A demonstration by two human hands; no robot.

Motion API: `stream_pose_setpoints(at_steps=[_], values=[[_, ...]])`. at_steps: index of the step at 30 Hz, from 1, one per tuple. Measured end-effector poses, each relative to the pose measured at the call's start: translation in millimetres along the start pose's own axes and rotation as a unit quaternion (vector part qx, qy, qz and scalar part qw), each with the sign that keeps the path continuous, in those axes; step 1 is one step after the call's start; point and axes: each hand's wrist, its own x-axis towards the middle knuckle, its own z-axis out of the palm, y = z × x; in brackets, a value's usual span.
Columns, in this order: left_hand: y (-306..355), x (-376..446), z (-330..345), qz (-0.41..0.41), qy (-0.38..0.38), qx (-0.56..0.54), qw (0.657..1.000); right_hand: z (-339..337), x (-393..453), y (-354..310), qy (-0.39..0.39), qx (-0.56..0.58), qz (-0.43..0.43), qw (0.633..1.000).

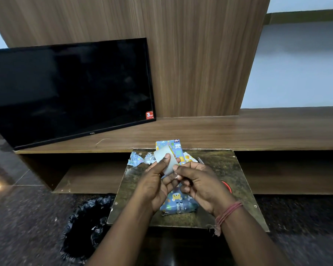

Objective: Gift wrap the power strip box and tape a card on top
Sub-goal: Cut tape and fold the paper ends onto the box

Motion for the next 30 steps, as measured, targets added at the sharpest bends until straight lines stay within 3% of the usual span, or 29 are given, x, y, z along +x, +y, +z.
stream_pose_setpoints(at_steps=[9, 17, 30], values=[[3, 2, -3, 0.075, 0.04, 0.048, 0.995, 1, -7, -6, 0.0, -0.032, 0.008, 0.999], [13, 1, -1, 0.044, 0.006, 0.005, 0.999, 4, -8, -2, -0.005, -0.032, 0.031, 0.999], [16, 2, -3, 0.061, -0.009, -0.009, 0.998, 3, -10, -4, -0.014, -0.039, 0.065, 0.997]])
